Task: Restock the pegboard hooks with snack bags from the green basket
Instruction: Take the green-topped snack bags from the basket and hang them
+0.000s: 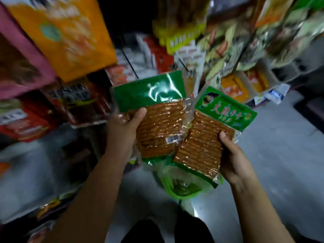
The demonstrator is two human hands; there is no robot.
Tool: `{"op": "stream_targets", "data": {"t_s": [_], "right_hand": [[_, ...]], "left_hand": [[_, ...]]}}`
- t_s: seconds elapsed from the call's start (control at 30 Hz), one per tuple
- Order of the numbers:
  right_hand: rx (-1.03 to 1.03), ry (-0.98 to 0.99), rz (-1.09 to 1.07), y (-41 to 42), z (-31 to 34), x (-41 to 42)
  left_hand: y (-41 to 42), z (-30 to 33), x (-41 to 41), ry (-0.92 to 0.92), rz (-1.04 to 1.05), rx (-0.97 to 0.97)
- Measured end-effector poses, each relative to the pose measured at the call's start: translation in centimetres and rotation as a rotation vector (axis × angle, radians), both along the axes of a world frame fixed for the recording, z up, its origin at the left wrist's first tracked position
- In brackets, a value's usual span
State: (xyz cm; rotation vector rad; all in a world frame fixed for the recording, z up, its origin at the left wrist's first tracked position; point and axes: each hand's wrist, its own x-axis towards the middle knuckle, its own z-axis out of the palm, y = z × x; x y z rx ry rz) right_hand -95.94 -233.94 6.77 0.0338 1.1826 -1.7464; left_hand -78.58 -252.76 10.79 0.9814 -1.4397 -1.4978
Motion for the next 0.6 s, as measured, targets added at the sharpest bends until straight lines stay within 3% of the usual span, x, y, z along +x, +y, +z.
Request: {"op": "stream_targets", "data": {"t_s": [0.37, 0.47, 0.6], "right_hand": [[-0.307, 0.372, 0.277, -9.3, 13.7, 4.5], [-0.371, 0.432, 0.280, -10.2, 16.5, 4.8], [-0.443, 0.494, 0.316, -11.0, 20.0, 4.8]], "left_hand": [[-1.5, 13.4, 4.9, 0.264, 0.107, -0.174], [-1.6, 16.9, 6.3, 0.298, 0.079, -0.339], [-1.6, 21.8, 7.4, 0.215, 0.275, -0.577]]}}
